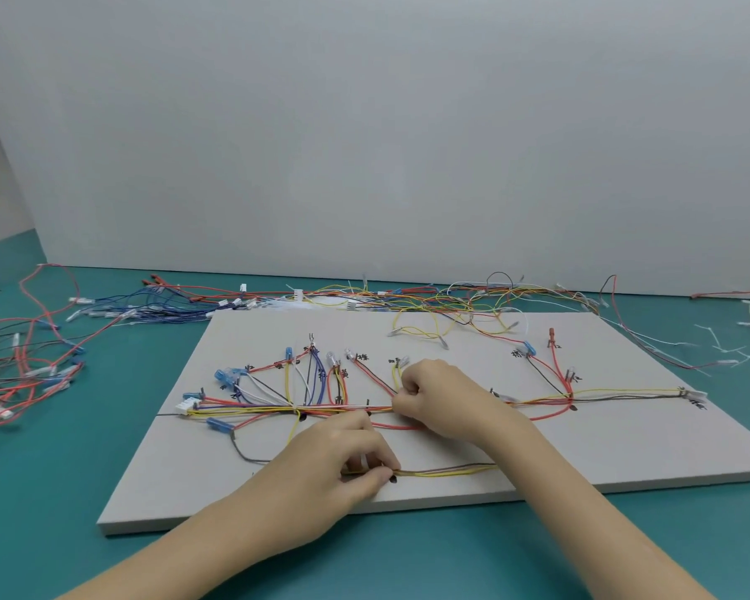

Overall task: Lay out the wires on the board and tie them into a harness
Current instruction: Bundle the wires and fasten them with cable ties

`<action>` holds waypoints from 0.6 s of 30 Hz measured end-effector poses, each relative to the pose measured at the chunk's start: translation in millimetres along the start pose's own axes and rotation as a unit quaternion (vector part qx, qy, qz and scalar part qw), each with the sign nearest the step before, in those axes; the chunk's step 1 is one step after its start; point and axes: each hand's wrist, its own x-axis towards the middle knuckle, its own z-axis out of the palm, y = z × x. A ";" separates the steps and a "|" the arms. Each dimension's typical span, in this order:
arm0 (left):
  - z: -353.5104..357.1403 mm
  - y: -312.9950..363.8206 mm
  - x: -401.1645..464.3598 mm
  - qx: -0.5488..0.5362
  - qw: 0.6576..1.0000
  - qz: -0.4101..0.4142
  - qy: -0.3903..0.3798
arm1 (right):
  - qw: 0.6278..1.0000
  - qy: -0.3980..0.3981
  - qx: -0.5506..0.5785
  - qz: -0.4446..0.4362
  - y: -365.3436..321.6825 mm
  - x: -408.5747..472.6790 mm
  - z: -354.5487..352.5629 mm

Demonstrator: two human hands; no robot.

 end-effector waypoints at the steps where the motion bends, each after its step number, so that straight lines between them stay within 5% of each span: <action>1: 0.8 1.8 -2.5 -0.005 1.000 0.001 0.000 | 1.000 -0.003 0.008 -0.001 0.8 -3.3 0.1; 11: 0.1 15.3 -24.8 -0.007 1.000 0.020 -0.010 | 0.999 -0.024 0.031 -0.015 -2.7 -29.6 0.3; 16: -1.0 18.2 -19.7 -0.029 0.999 -0.016 -0.003 | 0.986 0.114 0.101 -0.063 -1.8 -54.7 6.6; 18: -1.5 19.8 -17.6 -0.033 0.999 -0.026 0.000 | 0.971 0.106 0.191 -0.101 -5.4 -67.2 7.3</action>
